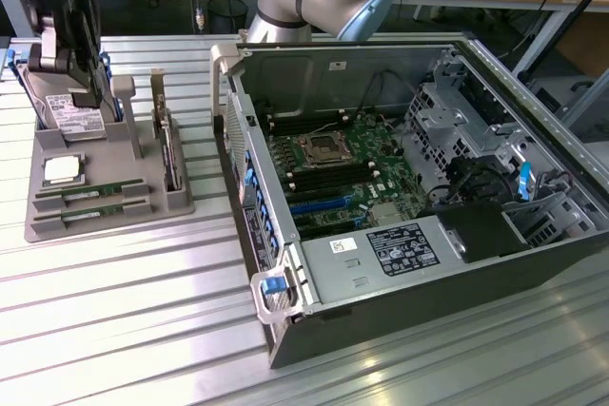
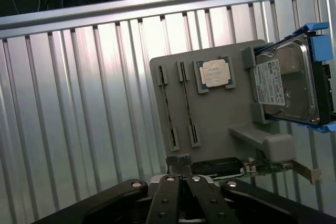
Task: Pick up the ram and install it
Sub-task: 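Pick up the ram and move it above insertion slot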
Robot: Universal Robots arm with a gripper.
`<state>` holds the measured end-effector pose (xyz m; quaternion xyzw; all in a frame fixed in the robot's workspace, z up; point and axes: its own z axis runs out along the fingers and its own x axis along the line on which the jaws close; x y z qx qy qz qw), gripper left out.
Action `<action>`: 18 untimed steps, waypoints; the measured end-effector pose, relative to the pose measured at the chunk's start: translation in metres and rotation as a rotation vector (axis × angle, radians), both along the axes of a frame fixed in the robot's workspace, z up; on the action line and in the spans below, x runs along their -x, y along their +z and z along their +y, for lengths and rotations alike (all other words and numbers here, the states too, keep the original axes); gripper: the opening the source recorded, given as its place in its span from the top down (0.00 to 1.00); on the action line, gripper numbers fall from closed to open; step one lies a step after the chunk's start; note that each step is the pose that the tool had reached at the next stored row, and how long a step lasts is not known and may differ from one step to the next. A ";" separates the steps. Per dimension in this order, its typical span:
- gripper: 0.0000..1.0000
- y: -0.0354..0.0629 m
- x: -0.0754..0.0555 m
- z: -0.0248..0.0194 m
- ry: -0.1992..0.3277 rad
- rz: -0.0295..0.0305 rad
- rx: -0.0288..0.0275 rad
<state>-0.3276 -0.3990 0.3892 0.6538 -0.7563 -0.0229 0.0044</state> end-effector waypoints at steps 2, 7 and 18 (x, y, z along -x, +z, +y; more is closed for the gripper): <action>0.90 0.0000 0.000 0.0000 0.010 0.0000 0.0000; 0.90 -0.0001 0.000 0.0000 0.038 0.0000 0.0000; 0.90 -0.0002 0.000 0.0000 0.088 0.0000 0.0000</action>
